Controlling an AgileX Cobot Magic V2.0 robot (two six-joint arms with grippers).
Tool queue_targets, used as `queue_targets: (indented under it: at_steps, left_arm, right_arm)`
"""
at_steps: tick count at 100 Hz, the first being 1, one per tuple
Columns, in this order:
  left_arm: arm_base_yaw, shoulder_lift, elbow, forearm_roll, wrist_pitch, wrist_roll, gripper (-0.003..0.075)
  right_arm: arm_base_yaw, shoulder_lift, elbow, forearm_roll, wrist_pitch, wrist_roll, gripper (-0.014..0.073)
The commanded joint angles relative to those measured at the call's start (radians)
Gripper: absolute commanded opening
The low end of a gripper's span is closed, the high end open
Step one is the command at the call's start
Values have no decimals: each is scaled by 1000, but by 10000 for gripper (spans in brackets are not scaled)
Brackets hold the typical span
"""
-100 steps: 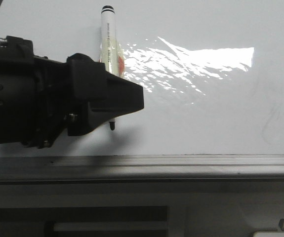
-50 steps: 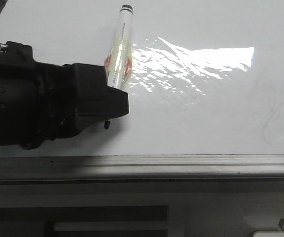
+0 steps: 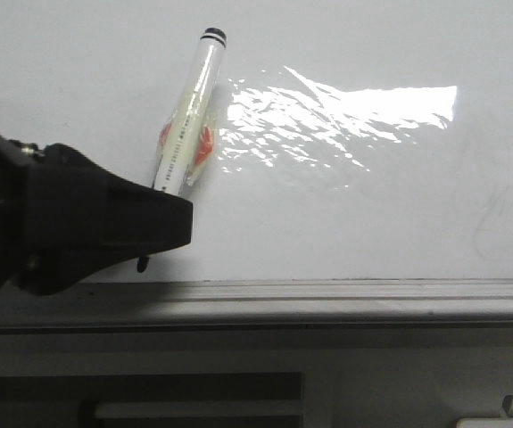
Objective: Write number 9 on whiteboard
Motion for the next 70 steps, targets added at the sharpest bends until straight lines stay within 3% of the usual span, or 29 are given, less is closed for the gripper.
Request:
queue_targets:
  at_steps: [1, 30, 37, 55, 70]
  left_arm:
    - [-1, -65, -8, 89, -25, 28, -20]
    - [-1, -154, -6, 358, 137, 39, -20]
    - [-1, -165, -6, 411, 141, 39, -20]
    - [-1, -193, -6, 531, 146, 39, -20]
    - [-1, -213, -6, 606, 148, 39, -20]
  right_arm:
    - [88, 89, -74, -1, -72, -52, -29]
    - [390, 367, -226, 10, -92, -57, -15]
    - [455, 429, -275, 11, -90, -57, 59]
    - [609, 561, -412, 18, -85, -57, 360]
    - [671, 644, -507, 27, -18, -57, 387]
